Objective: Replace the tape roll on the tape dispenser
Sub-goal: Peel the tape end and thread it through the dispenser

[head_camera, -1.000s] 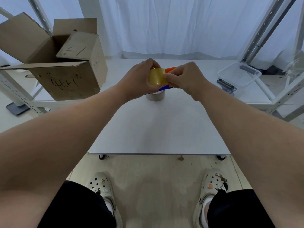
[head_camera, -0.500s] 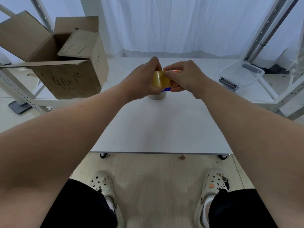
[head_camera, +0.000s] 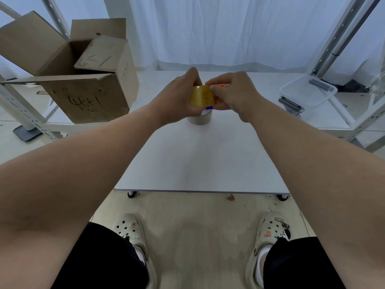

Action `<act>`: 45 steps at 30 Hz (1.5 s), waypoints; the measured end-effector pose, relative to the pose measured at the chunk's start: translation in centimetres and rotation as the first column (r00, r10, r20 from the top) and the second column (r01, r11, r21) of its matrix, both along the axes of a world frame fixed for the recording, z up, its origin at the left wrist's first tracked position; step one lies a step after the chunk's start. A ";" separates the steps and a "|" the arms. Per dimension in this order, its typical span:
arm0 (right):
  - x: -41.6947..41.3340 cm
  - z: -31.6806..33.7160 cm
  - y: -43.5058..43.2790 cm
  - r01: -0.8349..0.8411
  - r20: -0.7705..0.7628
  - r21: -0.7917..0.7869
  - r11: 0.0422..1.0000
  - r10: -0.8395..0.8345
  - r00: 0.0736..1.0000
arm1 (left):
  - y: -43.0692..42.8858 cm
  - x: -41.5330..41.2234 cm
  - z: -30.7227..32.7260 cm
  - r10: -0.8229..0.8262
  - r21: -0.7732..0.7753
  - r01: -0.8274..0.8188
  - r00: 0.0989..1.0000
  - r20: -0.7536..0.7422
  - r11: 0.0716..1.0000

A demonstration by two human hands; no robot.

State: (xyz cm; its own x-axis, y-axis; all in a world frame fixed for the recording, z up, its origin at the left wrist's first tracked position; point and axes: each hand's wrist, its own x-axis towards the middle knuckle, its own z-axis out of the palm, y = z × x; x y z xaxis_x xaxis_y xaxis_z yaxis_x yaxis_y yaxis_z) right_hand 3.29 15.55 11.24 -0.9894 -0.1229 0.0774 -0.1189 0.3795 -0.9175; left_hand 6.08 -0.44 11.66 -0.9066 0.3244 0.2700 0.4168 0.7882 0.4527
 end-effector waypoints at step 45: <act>0.5 1.2 0.6 0.047 0.095 -0.158 0.986 -0.032 0.995 | 0.6 0.1 0.3 0.003 0.011 -0.002 0.995 -0.095 1.000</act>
State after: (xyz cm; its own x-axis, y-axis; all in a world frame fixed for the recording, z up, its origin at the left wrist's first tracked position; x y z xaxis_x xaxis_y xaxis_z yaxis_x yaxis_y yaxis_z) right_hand 3.82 16.16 12.45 -0.9970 -0.0772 0.0014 -0.0191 0.2295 -0.9731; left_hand 6.18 0.11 11.91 -0.8775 0.3188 0.3583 0.4564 0.7846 0.4197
